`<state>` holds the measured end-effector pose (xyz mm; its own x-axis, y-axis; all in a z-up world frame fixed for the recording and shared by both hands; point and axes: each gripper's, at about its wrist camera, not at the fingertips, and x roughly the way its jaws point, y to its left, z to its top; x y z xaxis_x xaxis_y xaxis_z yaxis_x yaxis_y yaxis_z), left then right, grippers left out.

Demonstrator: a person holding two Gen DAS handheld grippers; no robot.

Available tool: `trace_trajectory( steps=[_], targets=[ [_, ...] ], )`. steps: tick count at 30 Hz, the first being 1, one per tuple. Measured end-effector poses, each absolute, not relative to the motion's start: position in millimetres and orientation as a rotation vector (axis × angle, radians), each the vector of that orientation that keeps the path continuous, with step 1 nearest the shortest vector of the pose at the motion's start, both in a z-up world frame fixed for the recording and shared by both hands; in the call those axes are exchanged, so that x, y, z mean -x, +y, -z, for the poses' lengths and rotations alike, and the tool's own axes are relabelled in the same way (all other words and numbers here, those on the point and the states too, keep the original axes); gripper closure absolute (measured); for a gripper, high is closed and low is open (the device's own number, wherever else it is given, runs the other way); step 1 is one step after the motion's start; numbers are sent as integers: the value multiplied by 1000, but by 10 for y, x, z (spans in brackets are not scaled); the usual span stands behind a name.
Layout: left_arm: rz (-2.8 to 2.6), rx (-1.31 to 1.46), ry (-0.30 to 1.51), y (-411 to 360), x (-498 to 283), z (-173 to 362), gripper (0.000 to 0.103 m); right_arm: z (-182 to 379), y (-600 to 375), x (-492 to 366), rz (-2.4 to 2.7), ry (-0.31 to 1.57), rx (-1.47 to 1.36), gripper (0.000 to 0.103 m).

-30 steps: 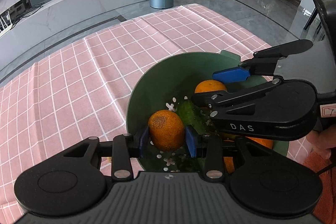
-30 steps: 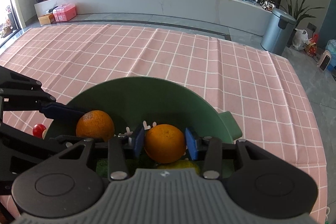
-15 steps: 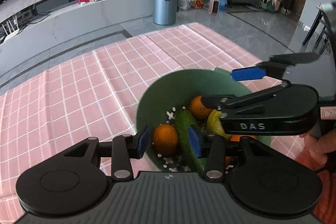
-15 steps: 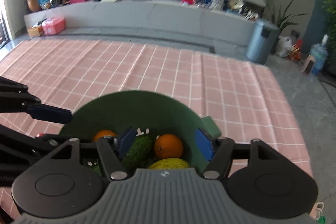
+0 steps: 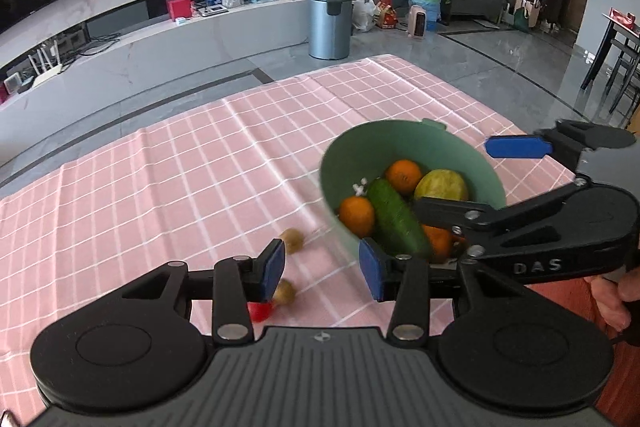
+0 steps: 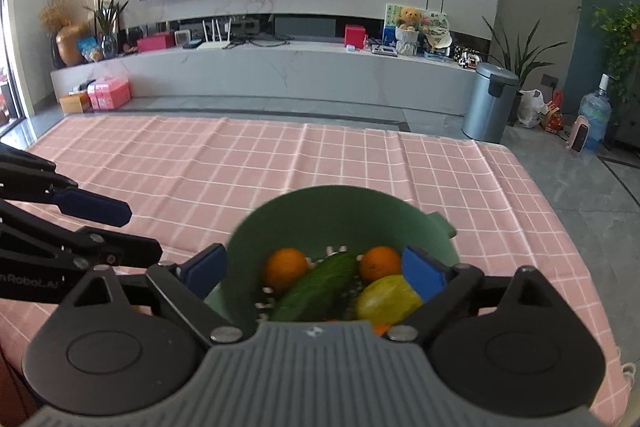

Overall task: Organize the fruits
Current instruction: 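Grasp the red tomato with the left tool while the right tool grasps a brown kiwi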

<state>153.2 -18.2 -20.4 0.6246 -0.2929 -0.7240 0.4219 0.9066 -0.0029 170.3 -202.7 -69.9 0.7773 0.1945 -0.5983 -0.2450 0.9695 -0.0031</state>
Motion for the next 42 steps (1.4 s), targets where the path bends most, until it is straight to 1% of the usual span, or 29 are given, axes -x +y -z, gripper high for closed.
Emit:
trace_trajectory(
  steps=[7, 16, 18, 20, 24, 26, 28, 34, 36, 38, 42],
  targets=[
    [394, -149, 782, 106, -1417, 255, 52, 741, -1760, -1407, -222, 637, 65, 12],
    [375, -75, 821, 452, -1398, 414, 52, 901, -1383, -1139, -251, 662, 89, 13],
    [378, -40, 829, 543, -1394, 451, 52, 973, -1285, -1149, -260, 688, 107, 16],
    [376, -10, 835, 618, -1404, 495, 52, 1050, -1191, -1146, -280, 712, 115, 26],
    [362, 34, 848, 721, -1420, 594, 52, 1157, -1043, -1197, -298, 734, 129, 37],
    [363, 56, 852, 755, -1428, 633, 52, 1207, -1003, -1243, -293, 745, 125, 47],
    [365, 74, 852, 777, -1433, 670, 52, 1251, -977, -1293, -284, 751, 117, 53],
    [365, 119, 883, 816, -1522, 807, 52, 1366, -928, -1448, -250, 751, 96, 61],
    [368, 126, 888, 788, -1561, 842, 52, 1416, -908, -1480, -254, 753, 96, 66],
    [381, 104, 897, 718, -1599, 869, 52, 1475, -892, -1508, -260, 761, 94, 73],
    [398, 12, 915, 569, -1701, 949, 54, 1567, -903, -1592, -250, 769, 70, 75]
  ],
)
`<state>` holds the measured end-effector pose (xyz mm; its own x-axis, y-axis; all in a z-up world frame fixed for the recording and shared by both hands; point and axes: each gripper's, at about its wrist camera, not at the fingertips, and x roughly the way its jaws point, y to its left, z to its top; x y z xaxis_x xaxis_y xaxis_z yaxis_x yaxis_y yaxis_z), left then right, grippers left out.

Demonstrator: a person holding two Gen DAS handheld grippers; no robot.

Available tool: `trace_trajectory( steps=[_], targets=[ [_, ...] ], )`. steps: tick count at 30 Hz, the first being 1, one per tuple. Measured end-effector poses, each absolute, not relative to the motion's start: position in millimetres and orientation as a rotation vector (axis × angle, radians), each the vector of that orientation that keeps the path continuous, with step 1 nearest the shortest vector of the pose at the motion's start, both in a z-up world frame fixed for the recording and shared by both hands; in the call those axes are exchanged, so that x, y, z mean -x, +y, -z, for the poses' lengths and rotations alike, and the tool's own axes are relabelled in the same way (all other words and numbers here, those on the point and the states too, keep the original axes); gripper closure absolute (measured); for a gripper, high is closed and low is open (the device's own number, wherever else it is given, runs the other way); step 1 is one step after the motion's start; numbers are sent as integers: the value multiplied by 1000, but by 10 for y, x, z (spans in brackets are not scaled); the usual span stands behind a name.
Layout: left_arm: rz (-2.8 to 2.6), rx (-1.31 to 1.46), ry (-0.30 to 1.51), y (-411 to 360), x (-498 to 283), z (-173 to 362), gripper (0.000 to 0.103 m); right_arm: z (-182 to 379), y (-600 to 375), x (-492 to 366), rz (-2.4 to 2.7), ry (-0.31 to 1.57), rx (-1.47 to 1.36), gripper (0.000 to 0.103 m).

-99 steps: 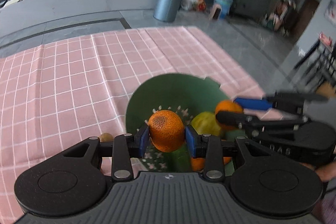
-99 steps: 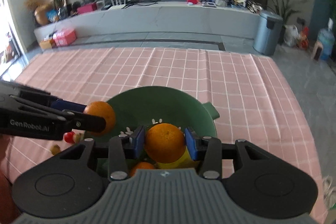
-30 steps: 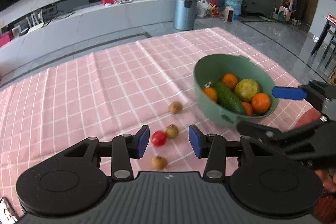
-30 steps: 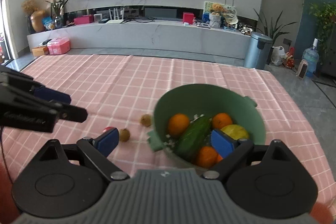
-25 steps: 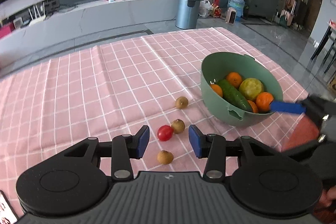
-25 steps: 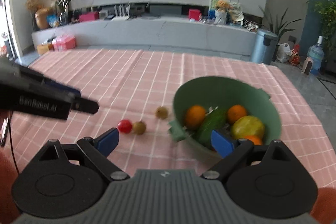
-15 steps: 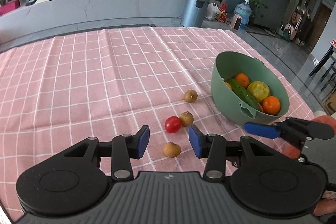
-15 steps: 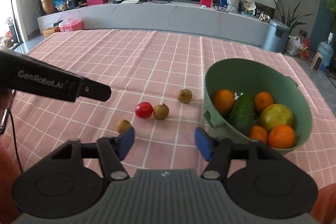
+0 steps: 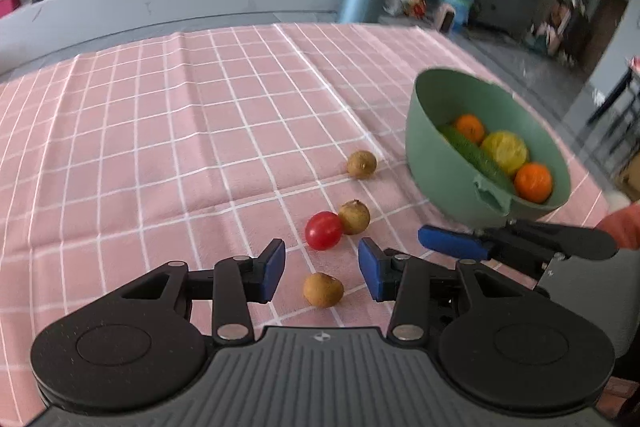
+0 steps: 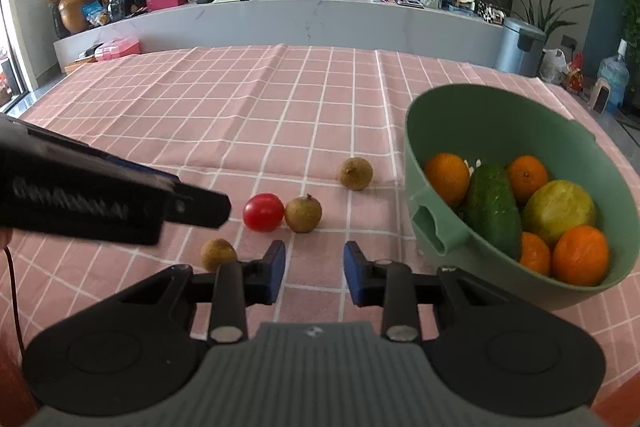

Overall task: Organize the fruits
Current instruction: 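Grasp the red tomato with the left tool while the right tool grasps a brown kiwi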

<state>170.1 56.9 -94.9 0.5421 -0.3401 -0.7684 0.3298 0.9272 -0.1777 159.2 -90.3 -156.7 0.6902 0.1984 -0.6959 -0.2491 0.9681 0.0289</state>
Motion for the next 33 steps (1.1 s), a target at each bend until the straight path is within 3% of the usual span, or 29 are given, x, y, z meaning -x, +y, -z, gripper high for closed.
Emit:
trace_trajectory(
  steps=[10, 20, 22, 27, 33],
  targets=[
    [405, -86, 970, 348, -1943, 1222, 66, 1708, -929, -1715, -259, 734, 66, 74],
    [424, -32, 968, 358, -2012, 1284, 67, 1804, -954, -1779, -276, 741, 39, 74],
    [424, -35, 968, 339, -2021, 1292, 73, 1808, -948, -1772, -276, 736, 44, 74],
    [388, -16, 960, 393, -2000, 1260, 75, 1803, -939, -1763, -289, 722, 47, 74],
    [272, 81, 932, 677, -1955, 1167, 74, 1814, -857, -1821, -296, 721, 54, 69]
  ],
)
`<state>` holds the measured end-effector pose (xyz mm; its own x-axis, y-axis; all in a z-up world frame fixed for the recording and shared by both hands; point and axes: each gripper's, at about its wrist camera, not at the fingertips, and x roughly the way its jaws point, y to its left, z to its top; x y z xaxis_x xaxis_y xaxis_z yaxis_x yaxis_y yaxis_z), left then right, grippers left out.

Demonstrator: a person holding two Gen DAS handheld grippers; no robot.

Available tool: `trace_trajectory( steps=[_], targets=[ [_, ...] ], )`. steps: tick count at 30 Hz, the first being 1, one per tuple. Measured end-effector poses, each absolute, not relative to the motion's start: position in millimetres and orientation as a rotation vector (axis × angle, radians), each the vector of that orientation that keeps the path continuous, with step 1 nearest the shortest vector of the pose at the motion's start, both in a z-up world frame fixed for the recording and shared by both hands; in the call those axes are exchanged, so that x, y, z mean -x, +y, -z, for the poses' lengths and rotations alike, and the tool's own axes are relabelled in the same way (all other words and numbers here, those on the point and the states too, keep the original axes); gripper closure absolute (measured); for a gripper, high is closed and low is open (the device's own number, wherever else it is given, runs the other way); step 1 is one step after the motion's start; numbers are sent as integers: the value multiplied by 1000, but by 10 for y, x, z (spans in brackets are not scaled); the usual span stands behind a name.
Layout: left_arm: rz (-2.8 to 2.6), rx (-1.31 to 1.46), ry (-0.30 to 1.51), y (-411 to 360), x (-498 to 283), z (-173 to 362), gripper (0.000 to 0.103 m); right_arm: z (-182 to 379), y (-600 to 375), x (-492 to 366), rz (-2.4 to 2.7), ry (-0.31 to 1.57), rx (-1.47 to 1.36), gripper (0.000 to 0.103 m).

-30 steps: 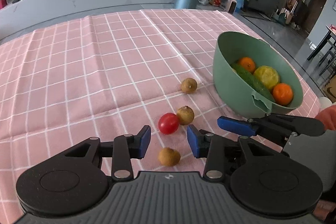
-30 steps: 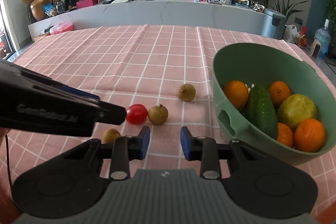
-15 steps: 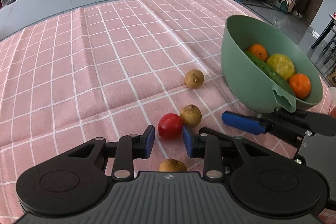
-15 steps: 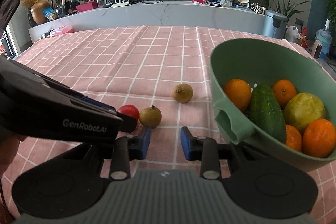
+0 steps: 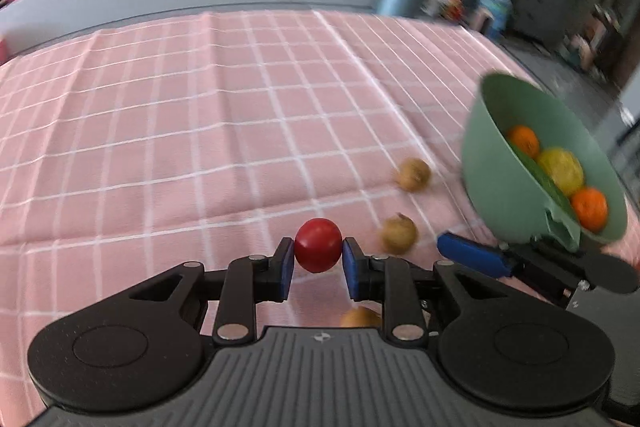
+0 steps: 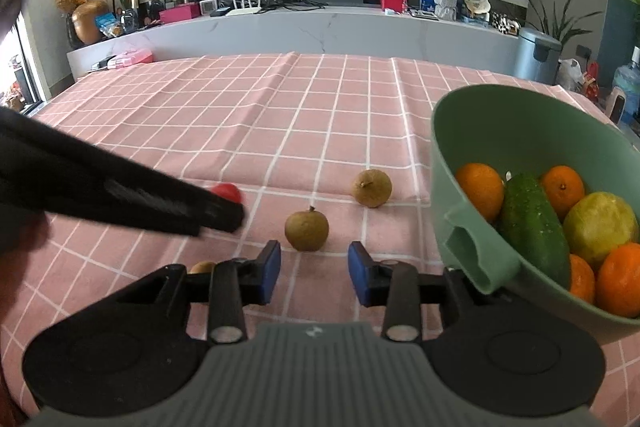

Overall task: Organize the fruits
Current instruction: 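Grasp the red tomato with the left tool while the right tool grasps a brown kiwi, then carry the tomato and kiwi into the green colander and release both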

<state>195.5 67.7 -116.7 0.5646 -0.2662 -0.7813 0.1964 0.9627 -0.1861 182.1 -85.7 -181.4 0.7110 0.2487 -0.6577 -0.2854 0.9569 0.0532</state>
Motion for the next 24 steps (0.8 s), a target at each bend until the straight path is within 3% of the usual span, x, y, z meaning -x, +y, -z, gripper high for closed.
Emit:
trace_trajectory(
  steps=[4, 12, 17, 24],
  targets=[
    [232, 119, 909, 794, -1939, 1112, 74, 1824, -845, -1875, -277, 727, 2, 64],
    [208, 138, 918, 859, -1938, 1119, 74, 1871, -721, -1912, -243, 704, -37, 65],
    [205, 136, 919, 842, -1937, 1118, 74, 1886, -706, -1934, -241, 701, -31, 81],
    [204, 142, 905, 840, -1897, 1038, 74, 1781, -718, -1804, -306, 717, -26, 81]
  ],
)
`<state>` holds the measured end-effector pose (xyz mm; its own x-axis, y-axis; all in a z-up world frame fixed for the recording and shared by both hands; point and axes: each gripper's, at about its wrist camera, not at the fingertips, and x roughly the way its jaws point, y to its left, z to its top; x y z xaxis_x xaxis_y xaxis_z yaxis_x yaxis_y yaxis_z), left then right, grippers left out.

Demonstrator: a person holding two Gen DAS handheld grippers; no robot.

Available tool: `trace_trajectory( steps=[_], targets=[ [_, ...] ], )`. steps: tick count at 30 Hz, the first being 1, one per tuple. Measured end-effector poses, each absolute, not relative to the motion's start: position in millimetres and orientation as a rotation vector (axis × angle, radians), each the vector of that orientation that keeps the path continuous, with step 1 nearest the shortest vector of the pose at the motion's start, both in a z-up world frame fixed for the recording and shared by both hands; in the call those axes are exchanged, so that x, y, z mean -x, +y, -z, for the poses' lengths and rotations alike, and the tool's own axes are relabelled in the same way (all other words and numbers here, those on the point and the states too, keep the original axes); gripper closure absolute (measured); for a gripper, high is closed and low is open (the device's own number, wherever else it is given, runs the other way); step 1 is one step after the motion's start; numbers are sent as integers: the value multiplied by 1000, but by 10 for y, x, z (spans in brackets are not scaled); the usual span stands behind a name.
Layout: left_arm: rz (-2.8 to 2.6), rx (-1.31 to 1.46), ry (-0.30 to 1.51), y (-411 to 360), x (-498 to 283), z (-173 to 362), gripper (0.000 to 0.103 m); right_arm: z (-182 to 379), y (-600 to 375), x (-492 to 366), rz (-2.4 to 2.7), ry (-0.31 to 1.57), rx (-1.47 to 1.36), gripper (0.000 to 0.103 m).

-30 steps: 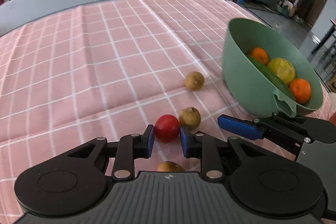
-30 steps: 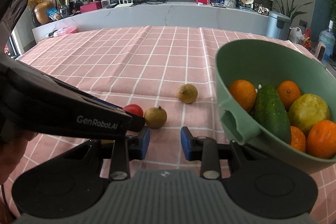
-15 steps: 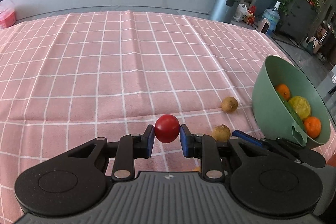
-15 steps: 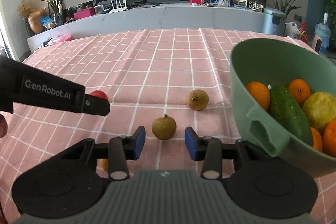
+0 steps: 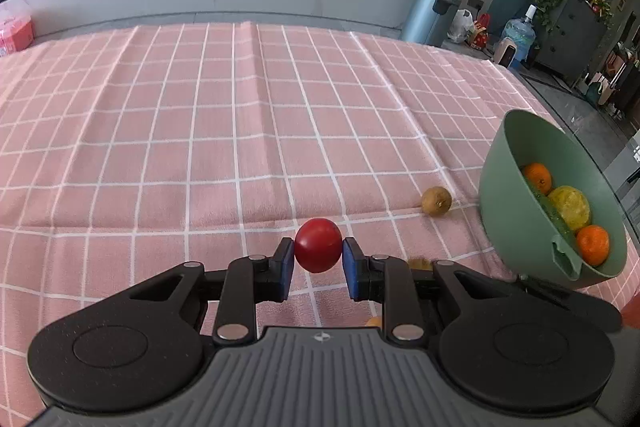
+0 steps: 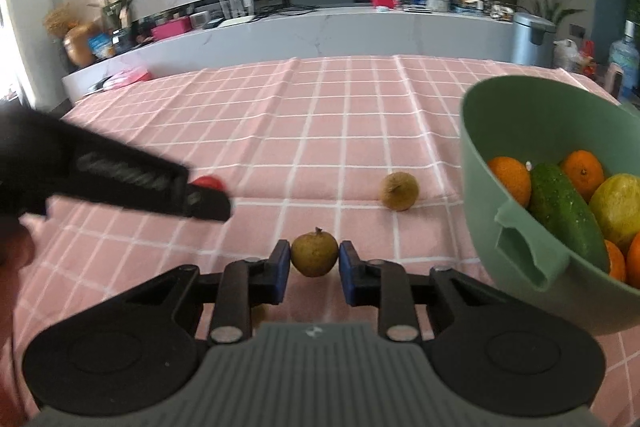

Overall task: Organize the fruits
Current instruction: 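Carry the tomato and kiwi into the green colander and release both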

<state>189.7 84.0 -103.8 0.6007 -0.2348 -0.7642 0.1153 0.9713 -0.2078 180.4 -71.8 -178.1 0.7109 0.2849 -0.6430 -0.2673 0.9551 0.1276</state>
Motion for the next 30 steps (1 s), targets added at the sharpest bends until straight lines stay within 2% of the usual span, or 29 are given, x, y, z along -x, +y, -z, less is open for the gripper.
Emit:
trace_trajectory(
  steps=[6, 13, 23, 30],
  targets=[
    [210, 154, 882, 803, -1778, 809, 74, 1532, -727, -1496, -405, 729, 3, 81],
    [249, 170, 854, 585, -1625, 512, 74, 1089, -869, -1139, -436, 637, 75, 81],
    [392, 105, 854, -82, -1660, 217, 74, 768, -1749, -1366, -289, 625, 56, 81],
    [485, 78, 876, -581, -1854, 289, 74, 750, -2265, -1636, -243, 664, 164, 81]
  ],
)
